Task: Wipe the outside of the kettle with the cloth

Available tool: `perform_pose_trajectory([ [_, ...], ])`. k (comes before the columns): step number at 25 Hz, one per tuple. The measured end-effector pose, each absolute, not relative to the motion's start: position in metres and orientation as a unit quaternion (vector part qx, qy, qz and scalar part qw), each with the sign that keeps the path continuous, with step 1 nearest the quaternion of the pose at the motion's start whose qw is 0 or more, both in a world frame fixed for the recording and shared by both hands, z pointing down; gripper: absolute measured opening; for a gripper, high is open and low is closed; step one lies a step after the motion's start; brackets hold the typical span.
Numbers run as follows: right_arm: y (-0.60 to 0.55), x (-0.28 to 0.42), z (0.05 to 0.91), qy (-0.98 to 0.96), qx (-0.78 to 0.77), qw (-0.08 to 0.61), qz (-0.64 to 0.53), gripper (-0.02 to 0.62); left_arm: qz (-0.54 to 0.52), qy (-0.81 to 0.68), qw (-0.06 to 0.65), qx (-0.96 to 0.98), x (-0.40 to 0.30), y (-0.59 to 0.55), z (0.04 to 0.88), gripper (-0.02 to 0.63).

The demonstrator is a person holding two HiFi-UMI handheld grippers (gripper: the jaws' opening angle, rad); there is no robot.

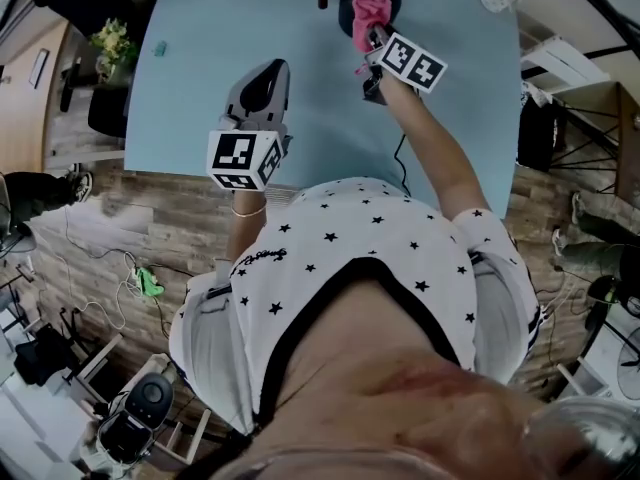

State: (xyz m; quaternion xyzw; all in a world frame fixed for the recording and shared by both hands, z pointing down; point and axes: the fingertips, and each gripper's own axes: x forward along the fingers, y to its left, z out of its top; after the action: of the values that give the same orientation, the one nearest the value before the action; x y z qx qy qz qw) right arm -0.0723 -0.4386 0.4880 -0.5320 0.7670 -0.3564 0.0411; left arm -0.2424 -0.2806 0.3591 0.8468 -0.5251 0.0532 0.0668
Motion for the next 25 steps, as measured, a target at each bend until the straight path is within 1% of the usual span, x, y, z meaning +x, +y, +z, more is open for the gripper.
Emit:
perform_pose_trajectory([
  [9,-0.446,-0.036,0.483,0.758,-0.544,0.057,-0.355,0.067,0.065,-0.499,0.060,0.862,-0.215,-0.296,0.358,0.034],
  [19,-0.466,0.002,0.486,0.758,-0.573,0.031,-0.311,0.067,0.075,-0.503,0.061,0.859,-0.212,-0.298,0.363,0.034],
  [25,-0.459,0.000,0.477,0.763,-0.576,0.031,-0.291,0.067,0.070,-0.504,0.064,0.859,-0.215,-0.297,0.363,0.034],
])
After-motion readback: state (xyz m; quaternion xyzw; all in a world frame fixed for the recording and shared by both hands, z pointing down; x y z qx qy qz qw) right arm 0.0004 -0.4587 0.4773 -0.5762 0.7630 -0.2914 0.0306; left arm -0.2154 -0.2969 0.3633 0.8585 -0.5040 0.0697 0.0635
